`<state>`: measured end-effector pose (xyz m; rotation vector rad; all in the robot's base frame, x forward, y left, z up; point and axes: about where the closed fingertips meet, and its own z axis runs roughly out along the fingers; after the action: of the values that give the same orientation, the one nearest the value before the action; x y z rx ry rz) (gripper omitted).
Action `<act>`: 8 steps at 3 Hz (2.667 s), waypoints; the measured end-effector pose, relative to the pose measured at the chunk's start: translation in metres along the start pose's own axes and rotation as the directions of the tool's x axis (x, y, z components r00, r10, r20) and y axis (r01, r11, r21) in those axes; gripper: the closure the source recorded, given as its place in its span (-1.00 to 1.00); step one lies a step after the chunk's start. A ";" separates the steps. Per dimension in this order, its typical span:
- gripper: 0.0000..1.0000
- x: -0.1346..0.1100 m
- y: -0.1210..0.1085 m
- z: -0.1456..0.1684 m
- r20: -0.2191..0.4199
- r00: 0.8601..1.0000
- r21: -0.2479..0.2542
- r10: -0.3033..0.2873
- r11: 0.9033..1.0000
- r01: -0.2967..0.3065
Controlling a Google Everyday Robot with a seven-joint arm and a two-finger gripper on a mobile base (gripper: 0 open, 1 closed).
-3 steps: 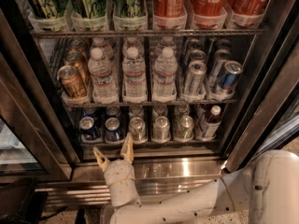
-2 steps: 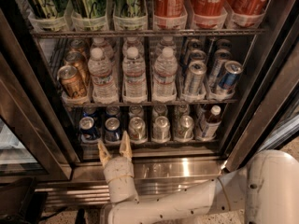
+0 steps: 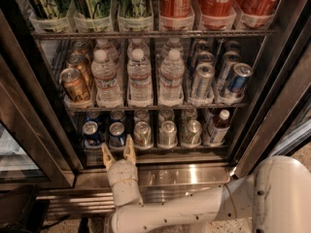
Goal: Pick pepsi can from bottom shelf of fridge
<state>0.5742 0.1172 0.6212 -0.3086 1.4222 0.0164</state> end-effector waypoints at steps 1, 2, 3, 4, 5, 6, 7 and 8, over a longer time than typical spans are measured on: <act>-0.34 0.006 0.002 0.008 -0.014 1.000 -0.004 0.018 1.000 -0.018; -0.32 0.013 0.002 0.015 -0.026 0.999 0.000 0.028 1.000 -0.028; -0.28 0.017 -0.002 0.022 -0.028 0.999 0.017 0.032 0.999 -0.031; -0.26 0.024 -0.001 0.046 -0.029 0.998 0.042 0.047 0.998 -0.046; -0.26 0.026 0.000 0.051 -0.034 0.998 0.048 0.050 0.998 -0.048; 0.12 0.029 -0.001 0.053 -0.040 0.998 0.054 0.050 0.997 -0.048; 0.58 0.032 -0.003 0.057 -0.046 0.998 0.051 0.051 0.998 -0.049; 0.99 0.032 -0.003 0.057 -0.046 0.998 0.051 0.051 0.998 -0.049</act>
Offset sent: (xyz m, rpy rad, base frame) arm 0.0247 0.0037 -0.0195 0.0308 0.0477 -0.0073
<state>0.6347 0.1217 0.5973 -0.2337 1.4751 0.0150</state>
